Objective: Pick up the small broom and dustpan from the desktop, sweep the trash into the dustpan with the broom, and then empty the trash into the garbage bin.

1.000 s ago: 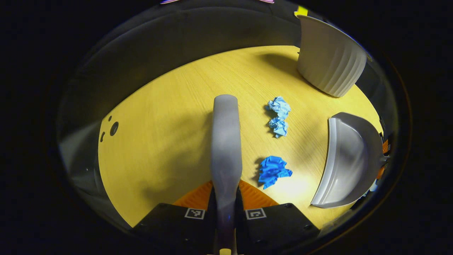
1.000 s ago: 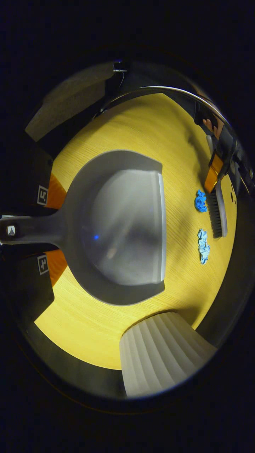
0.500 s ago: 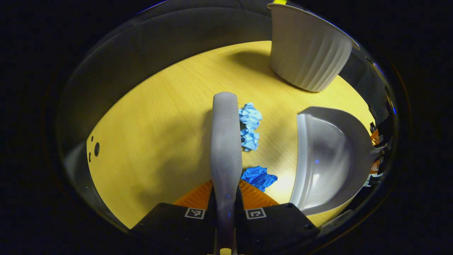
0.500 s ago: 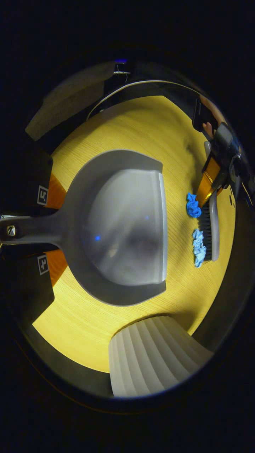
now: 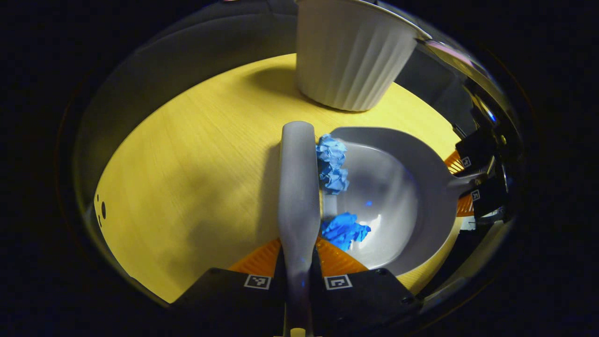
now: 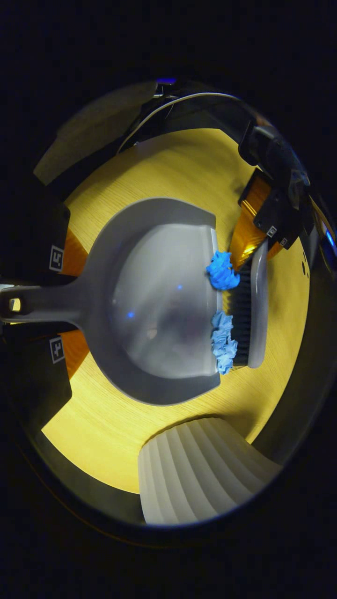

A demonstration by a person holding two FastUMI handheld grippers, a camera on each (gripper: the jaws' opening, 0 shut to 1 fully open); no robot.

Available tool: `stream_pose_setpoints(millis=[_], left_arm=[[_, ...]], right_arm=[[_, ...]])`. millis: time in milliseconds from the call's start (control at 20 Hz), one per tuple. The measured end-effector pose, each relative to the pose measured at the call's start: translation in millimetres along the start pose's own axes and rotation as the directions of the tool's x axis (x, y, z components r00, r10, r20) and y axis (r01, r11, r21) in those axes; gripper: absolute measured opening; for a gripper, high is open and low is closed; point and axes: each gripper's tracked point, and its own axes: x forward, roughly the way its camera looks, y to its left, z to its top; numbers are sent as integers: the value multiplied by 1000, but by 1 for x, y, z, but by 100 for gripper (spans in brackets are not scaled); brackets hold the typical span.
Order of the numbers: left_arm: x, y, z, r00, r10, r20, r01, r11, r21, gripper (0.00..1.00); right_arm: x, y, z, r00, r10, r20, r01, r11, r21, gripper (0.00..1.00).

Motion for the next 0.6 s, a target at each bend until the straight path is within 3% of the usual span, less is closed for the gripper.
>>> stream_pose_setpoints(millis=[300, 350, 600], left_arm=[[-11, -23, -2, 995, -95, 4, 95, 993, -65, 24], [-12, -26, -1, 995, -102, 11, 103, 992, -78, 27], [-19, -19, 4, 995, -59, 81, 68, 992, -105, 27]], right_arm=[[1, 0, 6, 999, -12, 32, 11, 999, 31, 35], [2, -1, 8, 999, -13, 42, 11, 999, 42, 35], [1, 2, 3, 994, -32, 102, 19, 993, 118, 35]])
